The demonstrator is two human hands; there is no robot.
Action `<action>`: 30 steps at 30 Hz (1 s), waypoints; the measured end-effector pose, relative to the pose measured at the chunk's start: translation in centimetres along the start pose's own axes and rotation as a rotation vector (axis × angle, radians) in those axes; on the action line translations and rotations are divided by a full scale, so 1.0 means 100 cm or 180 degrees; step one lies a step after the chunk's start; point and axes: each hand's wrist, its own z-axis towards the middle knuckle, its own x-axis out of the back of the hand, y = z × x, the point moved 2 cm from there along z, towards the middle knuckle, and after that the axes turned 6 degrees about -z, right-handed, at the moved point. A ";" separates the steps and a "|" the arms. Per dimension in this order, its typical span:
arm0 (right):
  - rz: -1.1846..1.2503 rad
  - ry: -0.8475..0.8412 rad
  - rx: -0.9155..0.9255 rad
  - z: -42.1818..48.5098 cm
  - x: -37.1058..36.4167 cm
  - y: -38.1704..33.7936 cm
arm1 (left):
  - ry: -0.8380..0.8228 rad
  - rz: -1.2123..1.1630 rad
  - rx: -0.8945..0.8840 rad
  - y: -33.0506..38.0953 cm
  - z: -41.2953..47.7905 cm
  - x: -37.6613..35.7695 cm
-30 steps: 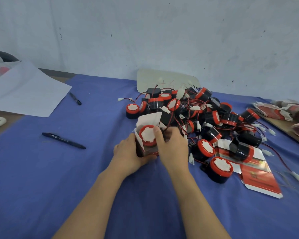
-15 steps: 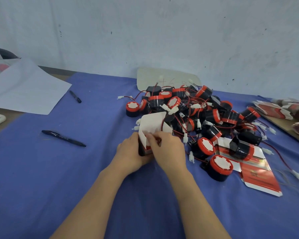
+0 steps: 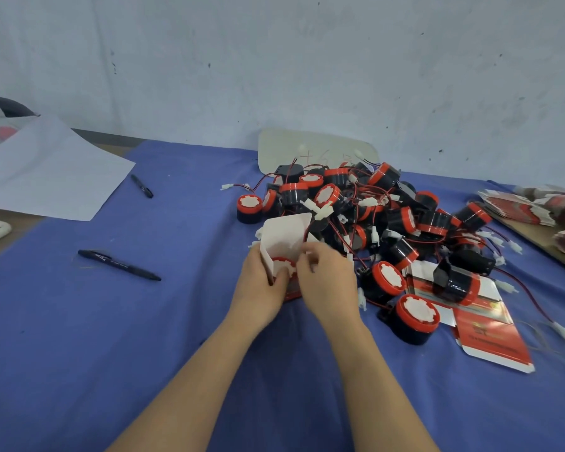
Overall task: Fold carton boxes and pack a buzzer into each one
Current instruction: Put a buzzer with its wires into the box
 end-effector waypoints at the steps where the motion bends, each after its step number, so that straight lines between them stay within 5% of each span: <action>1: 0.0430 0.0257 -0.0108 -0.001 0.003 0.000 | -0.0007 -0.0034 -0.0014 -0.001 0.001 0.000; 4: 0.1532 0.0699 -0.0183 0.000 0.013 -0.003 | -0.0083 -0.0046 0.0011 -0.001 0.002 0.000; 10: 0.2991 -0.0046 -0.0403 0.012 0.026 -0.003 | -0.0162 -0.0021 -0.0073 0.000 0.002 -0.002; 15: 0.1394 0.0136 0.0136 0.007 0.025 -0.001 | -0.0036 0.0018 0.0004 -0.001 0.003 0.000; 22: -0.0104 -0.0779 0.0486 -0.001 0.024 0.000 | 0.0175 -0.0005 0.0143 -0.003 0.005 0.005; 30: -0.0248 -0.0396 0.0489 -0.002 0.028 -0.008 | 0.0133 0.0244 0.0151 -0.006 0.011 0.004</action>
